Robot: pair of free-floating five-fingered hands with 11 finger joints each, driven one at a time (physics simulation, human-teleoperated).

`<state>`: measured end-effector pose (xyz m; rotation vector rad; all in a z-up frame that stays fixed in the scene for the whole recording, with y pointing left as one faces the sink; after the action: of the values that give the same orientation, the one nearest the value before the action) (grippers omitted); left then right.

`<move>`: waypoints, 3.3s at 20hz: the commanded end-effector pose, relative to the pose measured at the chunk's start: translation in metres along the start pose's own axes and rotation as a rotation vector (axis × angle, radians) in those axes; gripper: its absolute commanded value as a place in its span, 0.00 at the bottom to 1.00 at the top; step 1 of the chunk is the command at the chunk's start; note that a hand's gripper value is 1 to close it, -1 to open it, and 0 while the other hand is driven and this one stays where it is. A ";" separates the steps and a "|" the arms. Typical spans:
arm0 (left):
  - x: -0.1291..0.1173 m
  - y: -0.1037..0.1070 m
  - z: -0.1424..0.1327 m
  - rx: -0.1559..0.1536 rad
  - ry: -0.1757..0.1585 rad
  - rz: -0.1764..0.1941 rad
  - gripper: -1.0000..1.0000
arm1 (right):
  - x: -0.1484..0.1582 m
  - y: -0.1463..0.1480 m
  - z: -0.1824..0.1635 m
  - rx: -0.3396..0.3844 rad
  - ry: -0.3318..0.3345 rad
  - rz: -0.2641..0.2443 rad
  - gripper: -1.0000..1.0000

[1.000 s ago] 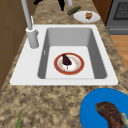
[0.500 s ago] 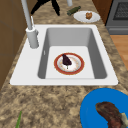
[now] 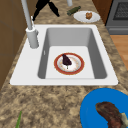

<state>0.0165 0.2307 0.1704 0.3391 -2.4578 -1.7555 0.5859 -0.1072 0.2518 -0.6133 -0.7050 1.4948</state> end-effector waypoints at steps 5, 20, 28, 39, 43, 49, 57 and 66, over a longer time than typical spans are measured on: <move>0.000 0.000 0.000 0.000 0.000 0.000 0.50 | -0.011 -0.007 -0.019 0.229 -0.004 -0.017 0.00; 0.000 0.000 0.000 0.000 0.000 0.000 0.50 | -0.032 -0.036 0.027 0.109 0.020 0.054 0.00; 0.000 0.000 0.000 0.000 0.000 0.000 0.50 | -0.036 -0.059 0.007 0.168 -0.036 0.073 0.00; 0.000 0.000 0.000 0.000 0.000 0.000 0.50 | -0.041 -0.057 -0.064 0.174 -0.135 0.062 0.00; 0.000 0.000 0.000 0.000 0.000 0.000 0.50 | -0.040 -0.051 -0.099 0.170 -0.172 0.061 0.00; 0.000 0.000 0.000 0.000 0.000 0.000 0.50 | -0.040 -0.047 -0.145 0.182 -0.234 0.034 0.00; 0.000 0.000 0.000 0.000 0.000 0.000 0.50 | -0.045 -0.036 -0.164 0.401 -0.373 -0.018 1.00; 0.000 0.000 0.000 0.000 0.000 0.000 0.50 | -0.029 -0.043 -0.155 0.202 -0.371 -0.076 1.00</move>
<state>0.0165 0.2307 0.1704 0.3391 -2.4578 -1.7555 0.7118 -0.1502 0.1779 -0.1816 -0.8267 1.6077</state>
